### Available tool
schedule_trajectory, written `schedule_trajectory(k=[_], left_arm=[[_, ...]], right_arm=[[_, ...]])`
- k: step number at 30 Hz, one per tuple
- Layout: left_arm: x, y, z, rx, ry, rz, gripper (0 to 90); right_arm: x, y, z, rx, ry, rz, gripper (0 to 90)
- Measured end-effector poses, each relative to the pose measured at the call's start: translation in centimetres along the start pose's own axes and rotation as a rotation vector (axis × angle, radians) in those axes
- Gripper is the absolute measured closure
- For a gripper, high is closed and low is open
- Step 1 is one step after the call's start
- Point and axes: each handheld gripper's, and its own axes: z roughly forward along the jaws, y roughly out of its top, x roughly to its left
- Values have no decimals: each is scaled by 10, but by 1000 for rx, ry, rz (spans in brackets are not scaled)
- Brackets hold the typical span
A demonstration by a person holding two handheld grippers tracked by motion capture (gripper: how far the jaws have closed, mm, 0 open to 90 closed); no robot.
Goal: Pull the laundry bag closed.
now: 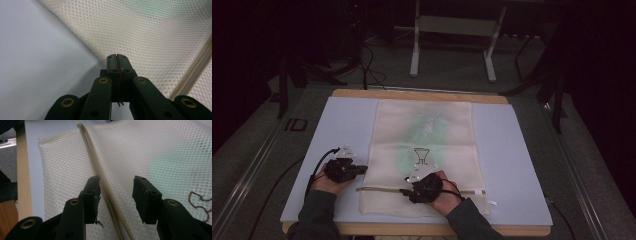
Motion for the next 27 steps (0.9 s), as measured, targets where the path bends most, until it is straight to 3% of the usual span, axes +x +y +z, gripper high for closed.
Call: schedule_trajectory(k=[6,27], left_arm=[[-2,1,1,2,-27,10,895],[-5,2,6,26,-52,24,895]], right_arm=[[3,3,5,-3,10,-5,569],[11,12,17,0,39,-30,572]])
